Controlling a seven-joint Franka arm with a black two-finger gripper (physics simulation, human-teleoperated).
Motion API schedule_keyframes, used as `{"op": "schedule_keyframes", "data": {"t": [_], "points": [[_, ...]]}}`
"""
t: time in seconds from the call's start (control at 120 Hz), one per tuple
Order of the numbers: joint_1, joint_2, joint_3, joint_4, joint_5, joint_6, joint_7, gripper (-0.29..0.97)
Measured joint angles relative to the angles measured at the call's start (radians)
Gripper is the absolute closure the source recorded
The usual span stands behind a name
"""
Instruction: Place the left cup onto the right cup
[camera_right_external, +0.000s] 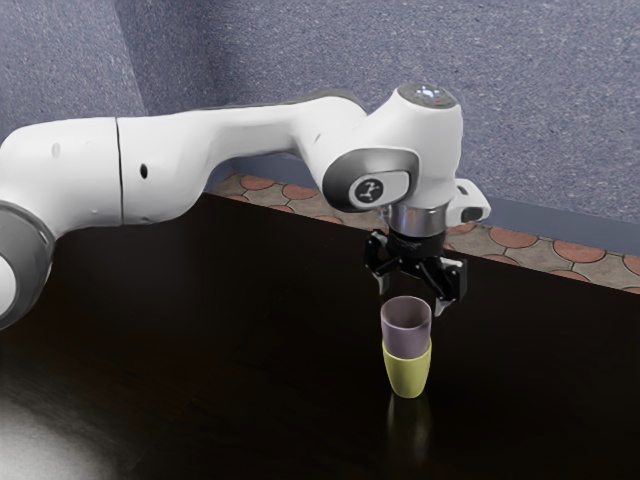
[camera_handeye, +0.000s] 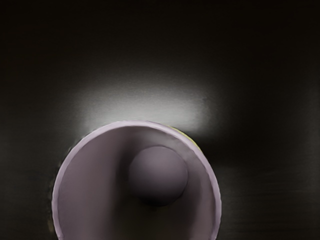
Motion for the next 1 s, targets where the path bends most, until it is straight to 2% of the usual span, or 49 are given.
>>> {"op": "schedule_keyframes", "data": {"t": [0.283, 0.508, 0.825, 1.0], "points": [[0.034, -0.162, 0.050, -0.074, -0.036, -0.012, 0.012, 0.00], [0.048, -0.257, 0.198, -0.100, -0.118, -0.053, 0.057, 0.00], [0.053, -0.303, 0.444, -0.093, -0.256, -0.135, 0.188, 0.00], [0.053, -0.315, 0.543, -0.084, -0.316, -0.159, 0.294, 0.00]]}}
